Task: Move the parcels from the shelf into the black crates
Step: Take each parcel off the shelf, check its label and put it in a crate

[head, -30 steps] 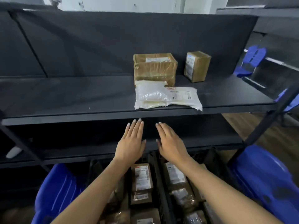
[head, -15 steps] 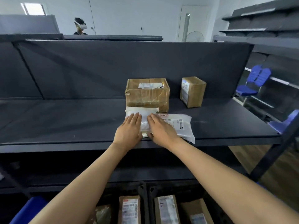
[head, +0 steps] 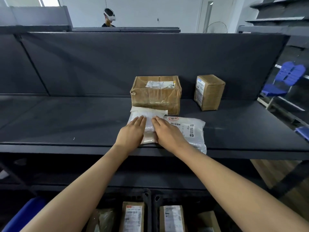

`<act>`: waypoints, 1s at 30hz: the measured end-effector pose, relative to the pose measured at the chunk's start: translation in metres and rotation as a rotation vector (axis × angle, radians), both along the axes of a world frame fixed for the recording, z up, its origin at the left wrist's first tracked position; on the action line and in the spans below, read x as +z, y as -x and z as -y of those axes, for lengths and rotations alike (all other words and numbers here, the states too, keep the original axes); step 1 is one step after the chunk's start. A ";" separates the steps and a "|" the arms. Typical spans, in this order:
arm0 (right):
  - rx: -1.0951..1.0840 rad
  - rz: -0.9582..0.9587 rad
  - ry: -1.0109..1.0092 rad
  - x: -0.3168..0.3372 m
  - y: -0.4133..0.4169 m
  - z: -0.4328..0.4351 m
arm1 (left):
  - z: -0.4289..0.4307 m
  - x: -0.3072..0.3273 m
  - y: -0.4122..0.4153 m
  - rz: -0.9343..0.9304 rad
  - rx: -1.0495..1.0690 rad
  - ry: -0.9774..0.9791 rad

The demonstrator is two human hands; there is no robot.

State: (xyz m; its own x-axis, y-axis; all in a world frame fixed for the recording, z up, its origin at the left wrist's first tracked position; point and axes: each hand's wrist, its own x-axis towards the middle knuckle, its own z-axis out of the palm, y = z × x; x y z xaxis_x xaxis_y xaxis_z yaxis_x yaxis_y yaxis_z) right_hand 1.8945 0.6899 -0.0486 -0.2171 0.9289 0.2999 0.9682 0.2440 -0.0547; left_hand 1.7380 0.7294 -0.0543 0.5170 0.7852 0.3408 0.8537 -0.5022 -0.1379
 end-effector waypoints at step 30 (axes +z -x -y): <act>-0.108 -1.962 0.323 -0.009 0.043 0.171 | 0.214 -0.014 0.037 1.943 -0.178 1.123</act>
